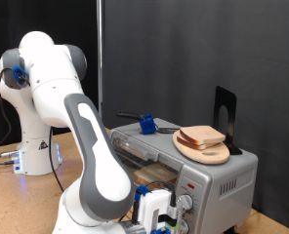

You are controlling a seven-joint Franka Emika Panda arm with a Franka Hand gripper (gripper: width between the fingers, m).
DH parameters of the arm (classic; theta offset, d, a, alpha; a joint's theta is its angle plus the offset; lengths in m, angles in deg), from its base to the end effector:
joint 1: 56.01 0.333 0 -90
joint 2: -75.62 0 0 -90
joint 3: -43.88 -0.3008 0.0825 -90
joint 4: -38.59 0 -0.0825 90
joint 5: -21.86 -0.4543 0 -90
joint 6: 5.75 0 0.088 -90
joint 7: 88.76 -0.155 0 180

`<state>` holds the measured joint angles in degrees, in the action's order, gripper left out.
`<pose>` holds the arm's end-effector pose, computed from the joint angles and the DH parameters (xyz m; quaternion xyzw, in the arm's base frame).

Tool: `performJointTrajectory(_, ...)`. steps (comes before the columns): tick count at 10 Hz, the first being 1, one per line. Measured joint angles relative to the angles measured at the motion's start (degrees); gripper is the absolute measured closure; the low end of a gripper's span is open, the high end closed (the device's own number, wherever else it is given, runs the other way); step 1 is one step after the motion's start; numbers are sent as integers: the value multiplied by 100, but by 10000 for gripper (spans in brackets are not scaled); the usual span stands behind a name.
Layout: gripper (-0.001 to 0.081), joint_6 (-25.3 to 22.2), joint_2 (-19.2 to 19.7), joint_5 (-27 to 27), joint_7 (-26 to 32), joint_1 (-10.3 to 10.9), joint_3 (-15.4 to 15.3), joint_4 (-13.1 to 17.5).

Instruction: Make a piece of toast with the oven

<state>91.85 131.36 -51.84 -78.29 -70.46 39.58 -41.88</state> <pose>0.7313 0.0007 0.0679 -0.7348 0.2727 0.1582 0.6005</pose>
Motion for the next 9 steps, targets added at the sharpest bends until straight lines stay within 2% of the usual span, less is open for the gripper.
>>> performJointTrajectory(5, 7, 446, 23, -56, 1210, 31, -64, 57)
performJointTrajectory(9, 7, 519, 120, -416, 2123, 6, -153, 101)
